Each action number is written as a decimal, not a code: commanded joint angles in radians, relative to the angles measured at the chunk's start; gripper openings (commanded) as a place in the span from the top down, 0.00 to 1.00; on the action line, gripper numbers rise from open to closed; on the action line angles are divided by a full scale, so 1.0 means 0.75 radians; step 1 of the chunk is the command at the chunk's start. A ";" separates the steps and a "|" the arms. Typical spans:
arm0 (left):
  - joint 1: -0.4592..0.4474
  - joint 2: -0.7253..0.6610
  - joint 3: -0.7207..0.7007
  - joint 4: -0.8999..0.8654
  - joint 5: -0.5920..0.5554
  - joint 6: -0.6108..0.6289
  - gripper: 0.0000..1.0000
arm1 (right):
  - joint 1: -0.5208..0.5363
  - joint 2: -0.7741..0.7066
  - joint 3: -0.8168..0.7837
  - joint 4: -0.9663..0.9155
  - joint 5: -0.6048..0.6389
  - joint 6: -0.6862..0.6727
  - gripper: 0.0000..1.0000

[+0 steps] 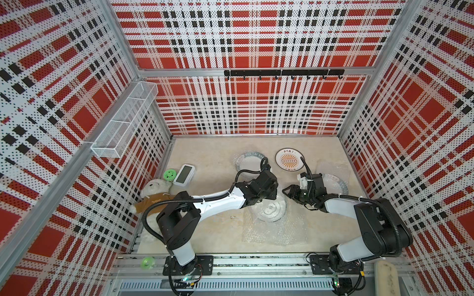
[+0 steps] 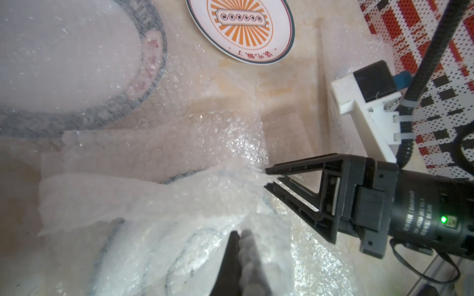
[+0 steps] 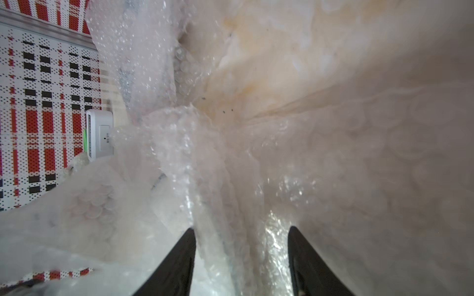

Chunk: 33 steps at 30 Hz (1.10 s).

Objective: Unpack dinner plates from bubble wrap
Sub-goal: Unwrap the bubble wrap.

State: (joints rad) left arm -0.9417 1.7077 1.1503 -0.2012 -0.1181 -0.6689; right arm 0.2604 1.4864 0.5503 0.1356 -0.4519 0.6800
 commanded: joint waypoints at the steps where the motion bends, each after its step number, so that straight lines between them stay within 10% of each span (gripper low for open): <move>1: -0.006 -0.056 -0.006 0.055 0.061 0.015 1.00 | 0.000 -0.148 0.051 -0.140 -0.013 -0.065 0.40; 11: -0.027 -0.169 -0.149 0.123 0.135 -0.028 1.00 | 0.023 -0.563 -0.138 -0.392 -0.007 -0.069 0.46; 22: -0.047 -0.155 -0.143 0.141 0.153 -0.022 1.00 | 0.104 -0.250 -0.242 -0.021 -0.052 0.021 0.52; 33: -0.063 -0.117 -0.131 0.148 0.180 0.000 1.00 | 0.109 -0.122 -0.242 0.104 -0.096 0.039 0.80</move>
State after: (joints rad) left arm -0.9791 1.6093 1.0424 -0.1177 0.0029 -0.6758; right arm 0.3374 1.3930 0.3775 0.1478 -0.5171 0.7017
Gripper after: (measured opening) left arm 0.047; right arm 0.222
